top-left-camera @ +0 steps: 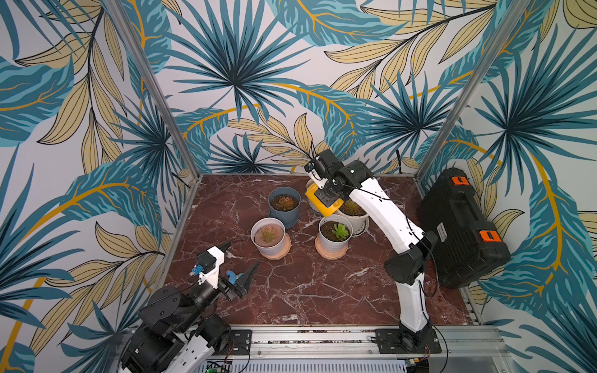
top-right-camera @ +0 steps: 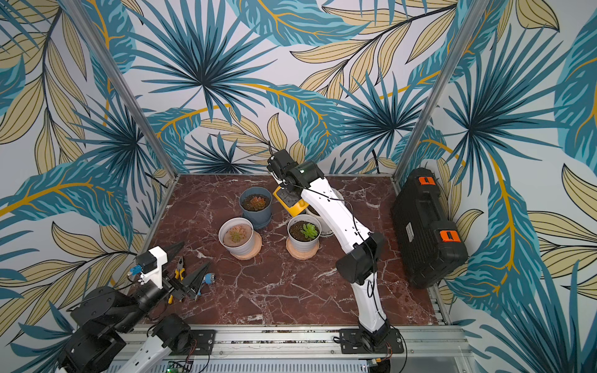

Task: Water the succulent around the soil edge
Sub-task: Water the soil of the potted plant with water.

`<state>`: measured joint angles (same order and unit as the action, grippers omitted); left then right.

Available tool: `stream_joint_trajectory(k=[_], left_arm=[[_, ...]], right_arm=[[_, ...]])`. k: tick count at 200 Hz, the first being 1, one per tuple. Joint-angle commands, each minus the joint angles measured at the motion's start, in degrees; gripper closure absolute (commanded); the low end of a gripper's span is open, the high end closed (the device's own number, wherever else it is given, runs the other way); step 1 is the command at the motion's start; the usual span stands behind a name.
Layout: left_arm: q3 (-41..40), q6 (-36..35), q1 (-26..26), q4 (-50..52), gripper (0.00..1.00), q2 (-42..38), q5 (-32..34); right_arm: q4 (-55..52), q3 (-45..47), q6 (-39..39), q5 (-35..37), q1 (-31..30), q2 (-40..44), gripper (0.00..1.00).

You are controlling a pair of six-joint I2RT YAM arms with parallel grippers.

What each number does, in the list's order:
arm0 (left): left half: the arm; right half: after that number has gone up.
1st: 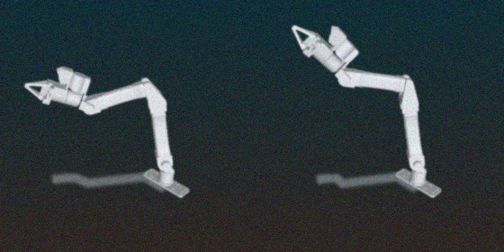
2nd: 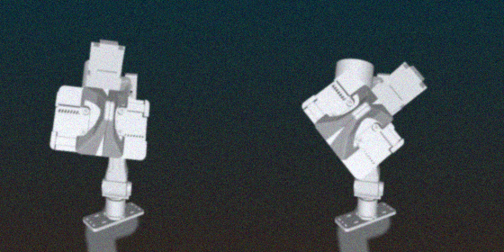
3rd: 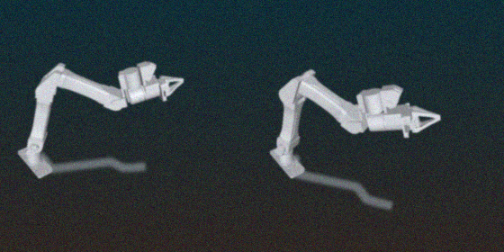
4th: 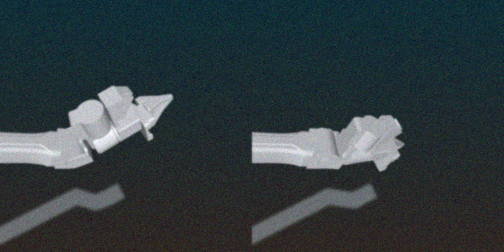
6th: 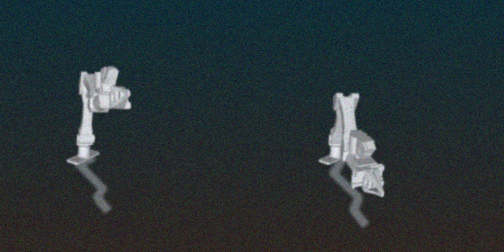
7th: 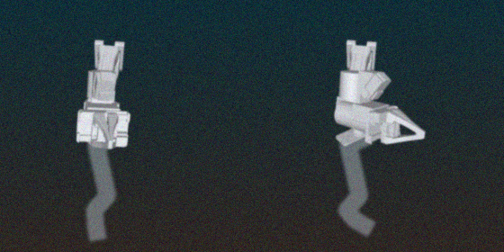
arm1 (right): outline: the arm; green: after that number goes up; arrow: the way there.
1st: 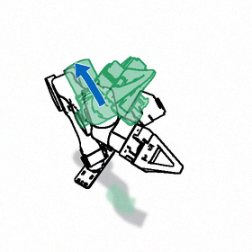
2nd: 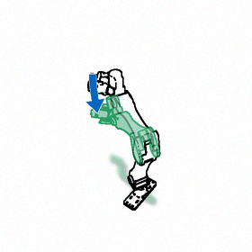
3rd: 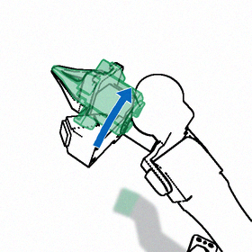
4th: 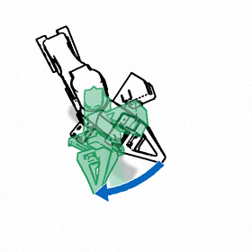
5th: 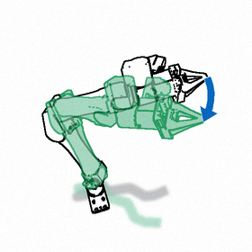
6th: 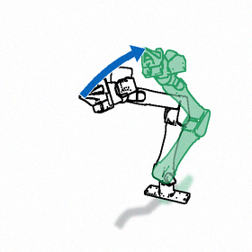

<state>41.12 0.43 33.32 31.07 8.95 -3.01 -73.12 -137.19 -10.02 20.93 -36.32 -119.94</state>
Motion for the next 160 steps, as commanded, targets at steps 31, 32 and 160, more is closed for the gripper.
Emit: stream_joint_trajectory(k=[31,32,160], left_arm=[[-0.6,-0.4,0.2,-0.5,0.00,-0.8,-0.6],[-0.6,-0.3,0.2,-0.5,0.00,-0.8,-0.6],[-0.6,-0.4,0.3,-0.5,0.00,-0.9,-0.7]], right_arm=[[0.7,-0.8,1.3,2.0,0.4,0.3,0.97],[0.7,-0.9,1.3,2.0,0.4,0.3,0.97],[-1.0,-6.6,-0.5,4.3,0.5,-5.5,0.97]])
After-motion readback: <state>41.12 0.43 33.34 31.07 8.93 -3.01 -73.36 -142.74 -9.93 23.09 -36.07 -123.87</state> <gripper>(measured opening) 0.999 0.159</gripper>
